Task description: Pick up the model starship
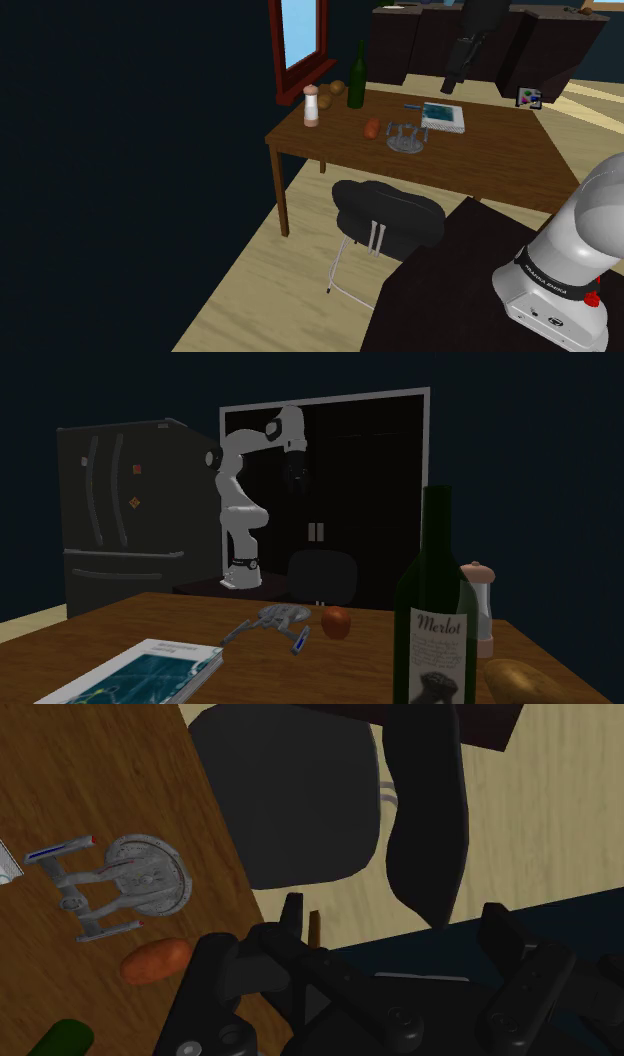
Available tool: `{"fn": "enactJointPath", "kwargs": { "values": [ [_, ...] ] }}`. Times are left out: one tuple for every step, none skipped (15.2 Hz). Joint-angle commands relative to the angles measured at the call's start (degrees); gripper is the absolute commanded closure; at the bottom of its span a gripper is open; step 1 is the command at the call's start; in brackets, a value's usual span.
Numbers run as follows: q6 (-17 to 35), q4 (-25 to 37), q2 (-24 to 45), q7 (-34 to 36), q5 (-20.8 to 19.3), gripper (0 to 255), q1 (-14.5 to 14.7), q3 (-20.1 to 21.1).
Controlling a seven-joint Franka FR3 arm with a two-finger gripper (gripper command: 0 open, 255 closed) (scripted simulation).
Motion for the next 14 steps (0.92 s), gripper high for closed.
{"fn": "enactJointPath", "kwargs": {
  "values": [
    [0.0, 0.0, 0.0, 0.0, 0.0, 0, 0.0, 0.0],
    [1.29, -0.46, 0.93, -1.04, -0.59, 0, -0.32, -0.81],
    [2.59, -0.85, 1.94, -2.07, -1.16, 0, -0.64, -1.63],
    [3.89, -1.17, 3.01, -3.09, -1.71, 0, -0.97, -2.44],
    [5.2, -1.41, 4.15, -4.1, -2.23, 0, -1.29, -3.25],
    [6.51, -1.59, 5.36, -5.1, -2.73, 0, -1.6, -4.05],
    [7.82, -1.69, 6.63, -6.09, -3.21, 0, -1.88, -4.87],
    [9.12, -1.72, 7.96, -7.07, -3.66, 0, -2.17, -5.68],
    [10.41, -1.67, 9.35, -8.05, -4.07, 0, -2.45, -6.48],
    [11.69, -1.55, 10.8, -9.03, -4.44, 0, -2.72, -7.28],
    [12.96, -1.36, 12.31, -10.01, -4.77, 0, -2.97, -8.07],
    [14.21, -1.1, 13.87, -10.99, -5.06, 0, -3.23, -8.85],
    [15.45, -0.76, 15.48, -11.98, -5.3, 0, -3.47, -9.62],
    [16.65, -0.34, 17.14, -12.97, -5.49, 0, -3.69, -10.38]
  ]
}}
